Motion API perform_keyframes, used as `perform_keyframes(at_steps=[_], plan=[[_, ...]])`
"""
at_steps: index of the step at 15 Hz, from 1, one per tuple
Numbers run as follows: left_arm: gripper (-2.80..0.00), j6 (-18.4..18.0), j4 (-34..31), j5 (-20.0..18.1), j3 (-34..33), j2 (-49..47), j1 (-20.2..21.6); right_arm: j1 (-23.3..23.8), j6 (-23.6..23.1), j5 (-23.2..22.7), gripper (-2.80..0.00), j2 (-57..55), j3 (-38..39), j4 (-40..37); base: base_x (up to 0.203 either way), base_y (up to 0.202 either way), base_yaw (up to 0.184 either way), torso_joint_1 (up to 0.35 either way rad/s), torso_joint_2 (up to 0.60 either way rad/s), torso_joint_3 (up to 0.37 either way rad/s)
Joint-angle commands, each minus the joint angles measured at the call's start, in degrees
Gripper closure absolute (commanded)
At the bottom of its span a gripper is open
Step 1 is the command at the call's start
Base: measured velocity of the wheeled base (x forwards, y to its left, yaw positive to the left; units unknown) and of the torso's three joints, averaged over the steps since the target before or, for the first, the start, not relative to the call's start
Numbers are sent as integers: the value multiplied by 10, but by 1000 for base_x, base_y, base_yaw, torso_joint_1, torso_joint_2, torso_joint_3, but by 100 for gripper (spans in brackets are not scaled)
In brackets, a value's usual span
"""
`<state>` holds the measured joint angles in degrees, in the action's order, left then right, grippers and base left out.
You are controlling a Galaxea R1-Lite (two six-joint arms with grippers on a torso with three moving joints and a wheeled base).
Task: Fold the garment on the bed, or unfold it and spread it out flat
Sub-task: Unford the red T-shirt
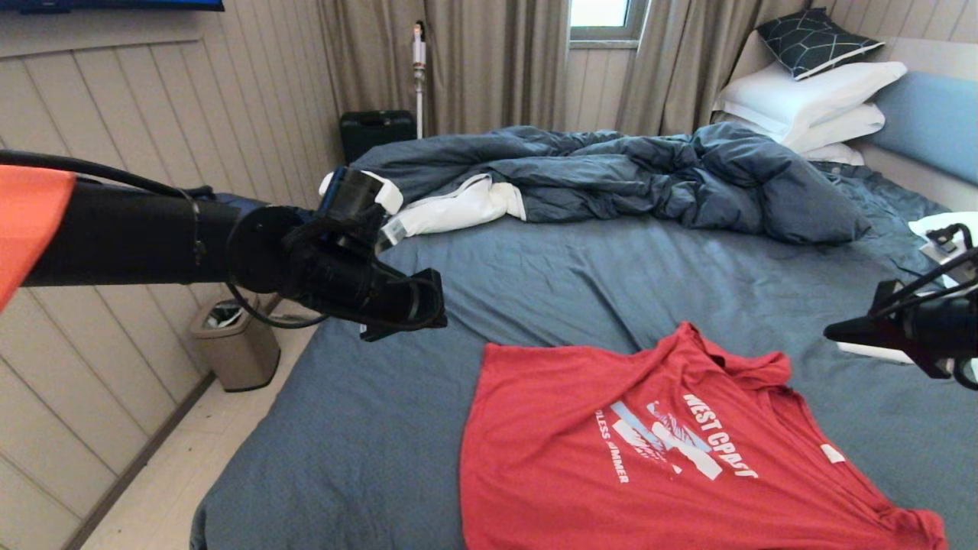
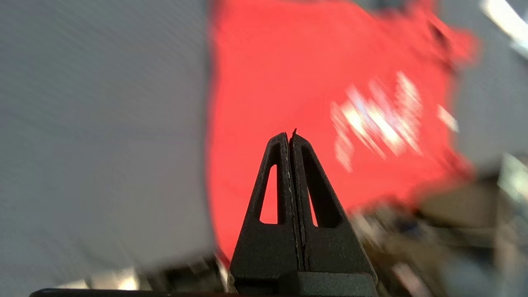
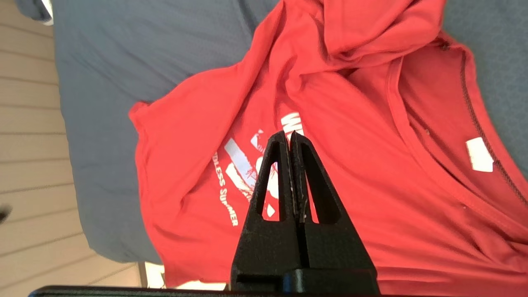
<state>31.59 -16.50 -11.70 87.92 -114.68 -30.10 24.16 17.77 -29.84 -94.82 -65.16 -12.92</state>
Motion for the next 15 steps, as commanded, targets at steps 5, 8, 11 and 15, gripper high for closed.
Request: perform_keyframes(at_steps=[5, 8, 11, 15], plan=[[0, -5, 35, 46, -16, -69, 6, -4, -12, -4, 0, -37, 2, 1, 0, 0, 0, 0, 0, 0], [0, -4, 57, 12, -98, -39, 78, -2, -17, -13, 0, -55, -1, 9, 0, 0, 0, 0, 0, 0], [0, 3, 111, -122, -183, -25, 129, -4, -16, -23, 0, -59, 3, 11, 0, 0, 0, 0, 0, 0], [0, 35, 135, -135, -170, -58, 121, -1, -15, -28, 0, -62, -2, 11, 0, 0, 0, 0, 0, 0]])
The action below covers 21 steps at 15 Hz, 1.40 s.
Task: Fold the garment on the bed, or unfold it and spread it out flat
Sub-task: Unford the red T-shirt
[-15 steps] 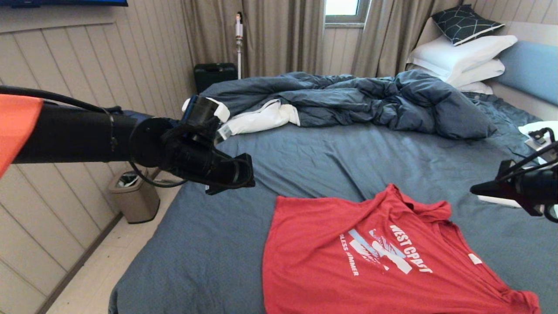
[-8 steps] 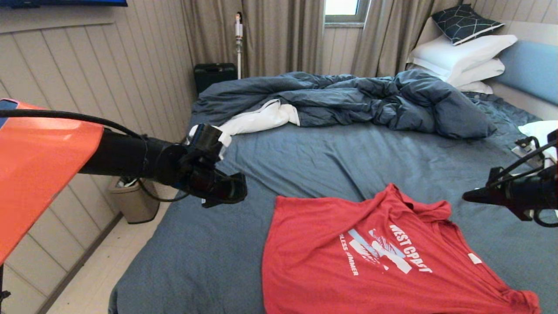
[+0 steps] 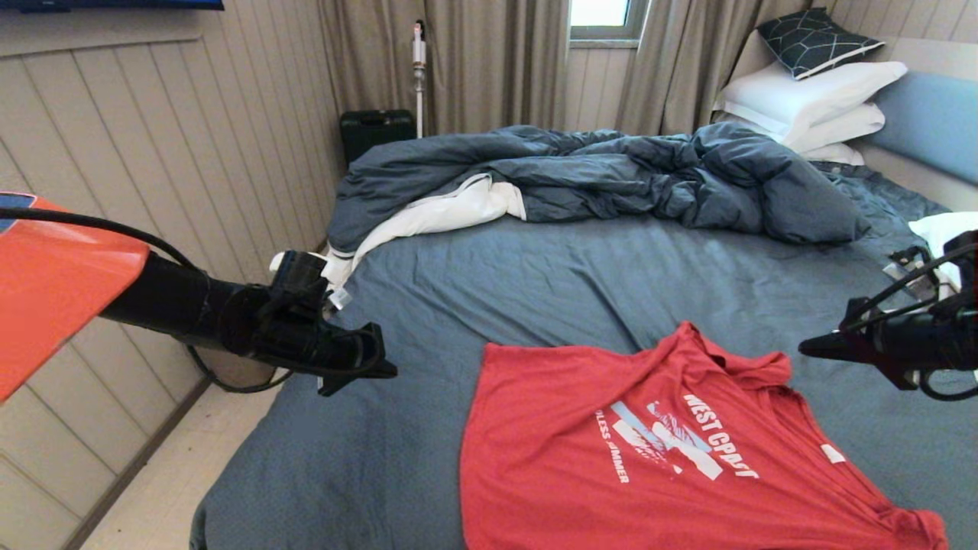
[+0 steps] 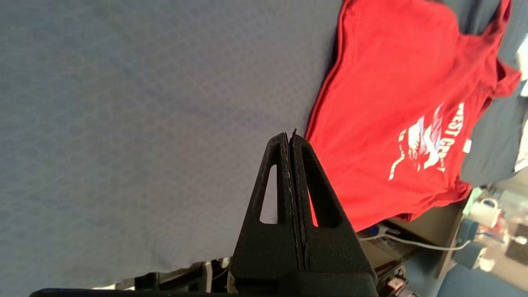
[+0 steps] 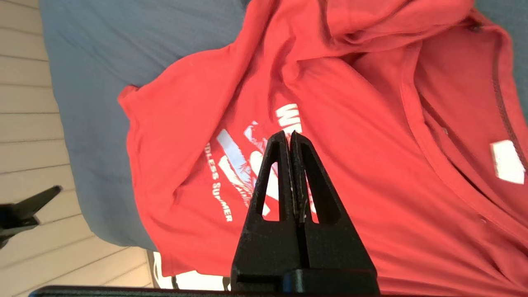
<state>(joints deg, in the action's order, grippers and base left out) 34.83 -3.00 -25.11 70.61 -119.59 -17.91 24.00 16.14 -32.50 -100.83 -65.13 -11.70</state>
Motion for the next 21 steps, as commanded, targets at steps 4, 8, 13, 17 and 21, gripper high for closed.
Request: perform_keyframes(at_steps=[4, 8, 13, 17, 21], plan=[[0, 2, -12, 3, 53, -37, -15, 3, 0, -6, 0, -9, -6, 1, 0, 0, 0, 0, 0, 0], [0, 10, -65, 23, 180, -88, -46, 10, -1, -14, 0, -10, -6, 1, 0, 0, 0, 0, 0, 0], [0, -30, -80, 127, 173, -98, -84, 14, -1, -23, 0, -17, -1, 2, 0, 0, 0, 0, 0, 0], [0, -93, -74, 298, 172, -123, -136, 27, -1, -35, 0, -18, 2, 2, 0, 0, 0, 0, 0, 0], [0, -99, -70, 298, 173, -116, -165, 32, -2, -41, 0, -23, 2, 2, 0, 0, 0, 0, 0, 0]])
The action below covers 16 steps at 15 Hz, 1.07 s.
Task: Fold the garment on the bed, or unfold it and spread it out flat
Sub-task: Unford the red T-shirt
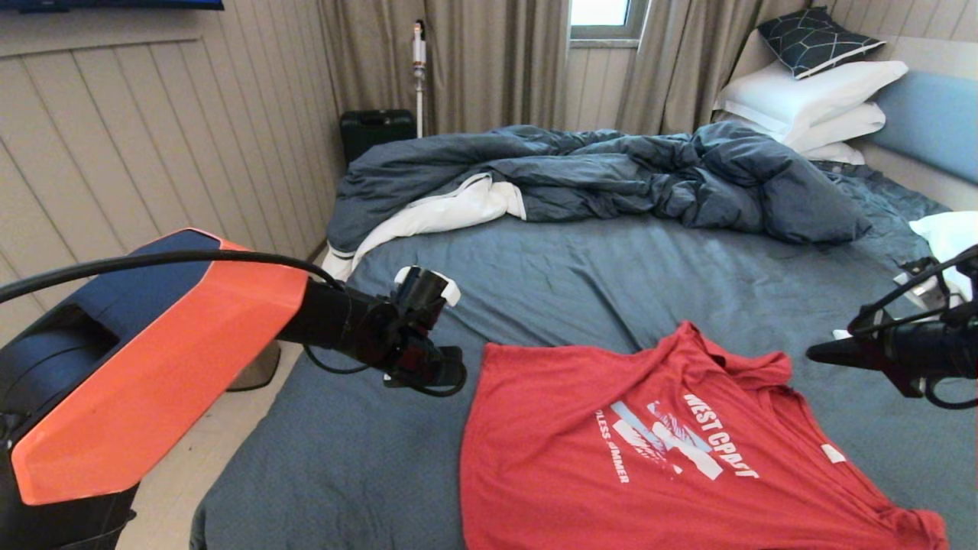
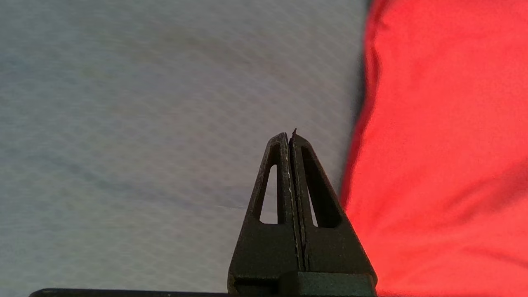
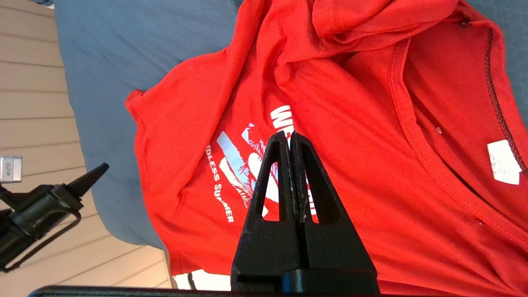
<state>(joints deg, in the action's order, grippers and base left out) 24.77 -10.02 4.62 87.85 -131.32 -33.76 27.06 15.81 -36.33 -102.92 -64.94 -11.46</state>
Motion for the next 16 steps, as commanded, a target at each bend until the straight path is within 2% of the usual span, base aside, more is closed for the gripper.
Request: perform_keyframes(at_steps=[1, 2, 3, 5, 10, 12, 16], plan=[[0, 0, 0, 0, 0, 2, -10, 3, 1, -2, 0, -2, 1, -1, 0, 0, 0, 0, 0, 0], [0, -1, 1, 0, 0, 2, -15, 4, 1, -2, 0, -1, 2, -1, 0, 0, 0, 0, 0, 0], [-280, -1, 1, -2, 2, 2, -19, 5, 1, -3, 0, -1, 2, -1, 0, 0, 0, 0, 0, 0], [-280, -3, 6, -7, 5, 2, -31, 7, 1, -3, 0, -1, 2, -1, 0, 0, 0, 0, 0, 0], [-280, -64, 38, 2, 5, -12, -54, 19, 1, -11, 0, 0, 2, -1, 0, 0, 0, 0, 0, 0], [-280, -77, 37, 6, 5, -19, -62, 26, 1, -20, 0, 1, 2, -1, 0, 0, 0, 0, 0, 0], [-280, -128, 59, 80, 5, -37, -74, 30, 1, -23, 0, -3, 2, -1, 0, 0, 0, 0, 0, 0]])
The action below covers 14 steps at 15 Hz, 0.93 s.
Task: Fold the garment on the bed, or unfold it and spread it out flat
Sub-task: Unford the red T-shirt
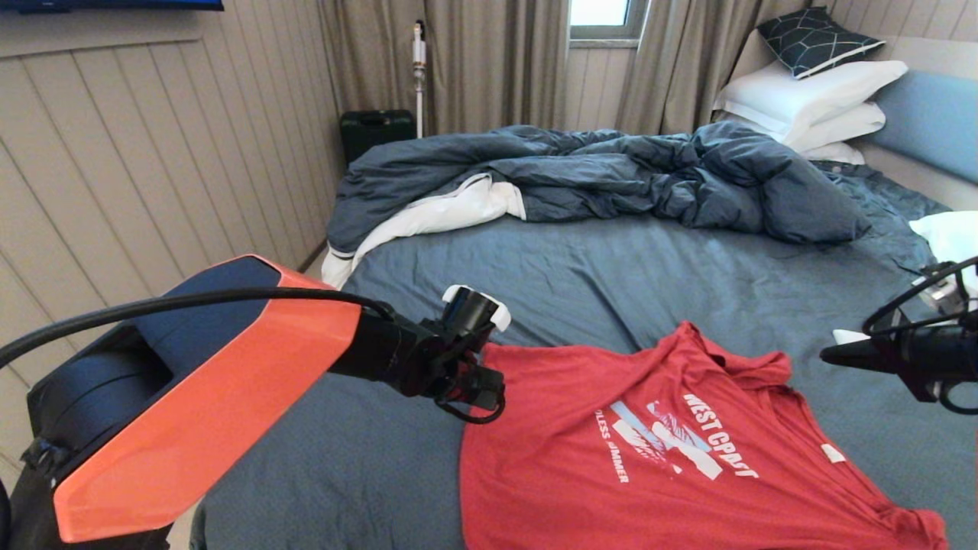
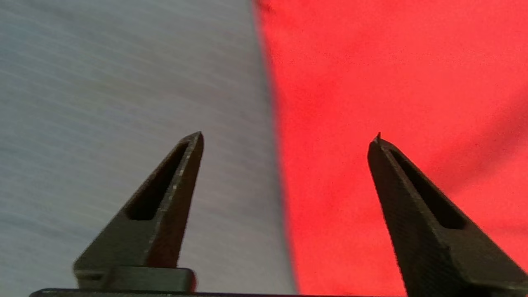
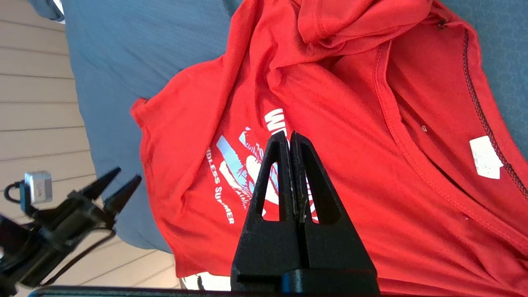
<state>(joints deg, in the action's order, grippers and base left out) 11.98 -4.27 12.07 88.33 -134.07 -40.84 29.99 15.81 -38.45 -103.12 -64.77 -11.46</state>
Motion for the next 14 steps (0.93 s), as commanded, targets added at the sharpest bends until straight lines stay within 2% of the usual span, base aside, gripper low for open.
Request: perform_keyframes(at_steps=[1, 4, 6, 7, 10, 12, 13, 14], plan=[[-280, 0, 0, 4, 0, -10, -4, 1, 1, -2, 0, -2, 0, -1, 0, 0, 0, 0, 0, 0], [-280, 13, -10, 3, -1, 1, -5, 2, 1, -5, 0, -5, 0, -1, 0, 0, 0, 0, 0, 0], [-280, 60, -57, -11, -1, 42, -4, 2, 0, -6, 0, -9, -2, -1, 0, 0, 0, 0, 0, 0], [-280, 98, -104, -42, -2, 66, -3, 2, 0, -8, 0, -9, -3, -1, 0, 0, 0, 0, 0, 0], [-280, 207, -226, -228, -2, 139, -4, 2, 0, -9, 0, -9, -4, -1, 0, 0, 0, 0, 0, 0], [-280, 295, -269, -324, -2, 157, -12, 3, 0, -9, 0, -10, -4, -1, 0, 0, 0, 0, 0, 0], [-280, 323, -278, -339, -4, 157, -24, 5, 1, -9, 0, -10, -4, -1, 0, 0, 0, 0, 0, 0], [-280, 327, -279, -317, -9, 153, -26, 6, 1, -9, 0, -10, -4, -1, 0, 0, 0, 0, 0, 0]])
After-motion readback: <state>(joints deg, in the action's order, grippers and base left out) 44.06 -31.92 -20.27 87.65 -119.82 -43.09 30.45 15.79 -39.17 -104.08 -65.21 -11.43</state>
